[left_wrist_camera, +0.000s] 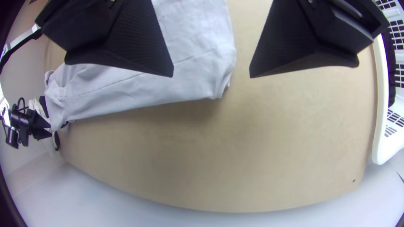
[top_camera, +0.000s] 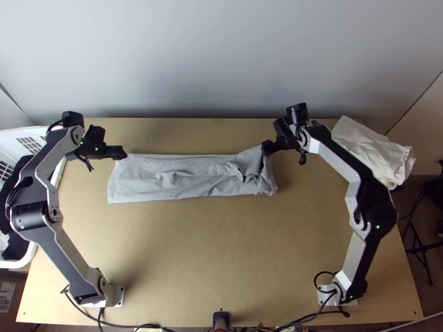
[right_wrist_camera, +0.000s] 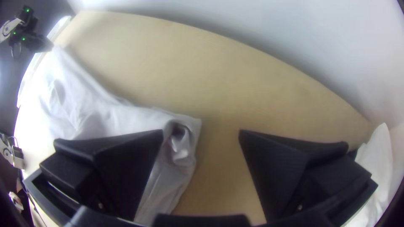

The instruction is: Fold the t-shirt

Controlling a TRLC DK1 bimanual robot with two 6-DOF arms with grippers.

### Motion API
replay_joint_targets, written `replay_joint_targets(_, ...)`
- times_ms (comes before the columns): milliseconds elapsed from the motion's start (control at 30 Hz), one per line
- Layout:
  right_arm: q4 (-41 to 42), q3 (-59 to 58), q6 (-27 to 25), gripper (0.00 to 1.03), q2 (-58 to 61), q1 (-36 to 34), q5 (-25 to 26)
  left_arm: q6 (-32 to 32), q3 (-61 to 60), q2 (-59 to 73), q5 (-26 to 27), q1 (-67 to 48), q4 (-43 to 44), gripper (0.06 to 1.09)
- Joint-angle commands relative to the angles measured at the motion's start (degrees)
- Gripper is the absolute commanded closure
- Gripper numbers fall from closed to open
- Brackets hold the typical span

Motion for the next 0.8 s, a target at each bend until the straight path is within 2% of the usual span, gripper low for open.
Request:
replay_joint_targets(0,-0.84,-0.97,2.51,0.10,-6.98,2.10,-0.17,-0.41,-6.92,-8.09,0.03,0.59,-2.34,0.10)
replay_joint_targets(167,-2.16,-3.43,2.25,0.10,-11.29,7.98,-0.26,0.29,-12.54,-11.87,0.03,1.21,-2.26,0.10)
replay_joint_targets(433,-2.24,-5.80,2.25,0.10,-10.94,16.25,-0.17,0.21,-16.32,-12.75,-0.06,1.38,-0.41,0.10)
replay_joint_targets(767,-2.24,-7.91,1.28,0.10,-9.71,20.11,-0.17,0.03,-16.58,-9.23,-0.41,1.12,1.79,0.10)
